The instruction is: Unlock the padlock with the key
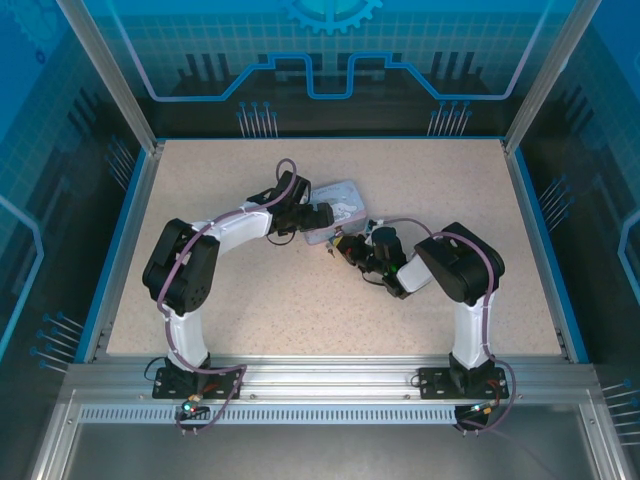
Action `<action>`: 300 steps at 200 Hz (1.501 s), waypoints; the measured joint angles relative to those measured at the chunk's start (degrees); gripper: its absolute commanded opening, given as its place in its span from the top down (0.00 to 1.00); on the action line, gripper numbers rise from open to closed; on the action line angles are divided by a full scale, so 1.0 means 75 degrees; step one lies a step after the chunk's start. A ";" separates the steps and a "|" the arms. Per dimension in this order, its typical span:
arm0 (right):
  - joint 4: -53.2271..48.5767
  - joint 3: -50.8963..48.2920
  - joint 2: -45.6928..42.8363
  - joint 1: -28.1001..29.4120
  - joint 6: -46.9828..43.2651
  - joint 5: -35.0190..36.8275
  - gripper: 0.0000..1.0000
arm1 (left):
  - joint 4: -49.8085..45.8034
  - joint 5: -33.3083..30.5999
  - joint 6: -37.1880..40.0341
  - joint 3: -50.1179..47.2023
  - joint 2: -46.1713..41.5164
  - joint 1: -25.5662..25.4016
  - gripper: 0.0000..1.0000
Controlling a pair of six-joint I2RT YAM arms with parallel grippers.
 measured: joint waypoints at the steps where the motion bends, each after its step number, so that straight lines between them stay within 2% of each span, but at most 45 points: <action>1: 0.0000 0.0000 0.0000 0.0000 0.0003 0.0000 1.00 | 0.0000 0.0000 0.0000 0.0000 0.0000 0.0000 0.01; 77: -0.0487 0.0009 -0.0259 -0.0271 0.0134 0.0020 1.00 | 0.0006 0.0006 0.0003 0.0000 0.0020 0.0006 0.02; 140: -0.2416 0.0455 -0.0912 -0.0469 -0.0248 0.0029 1.00 | 0.0149 0.0122 0.0006 0.0003 0.0105 0.0006 0.03; 200: -0.2637 0.0490 -0.0976 -0.0691 -0.0425 -0.0187 1.00 | 0.0280 0.0181 0.0003 0.0003 0.0152 0.0006 0.03; 300: -0.5872 0.2037 -0.1081 -0.0883 -0.1760 -0.0370 1.00 | 0.0425 0.0178 0.0003 0.0006 0.0219 0.0006 0.05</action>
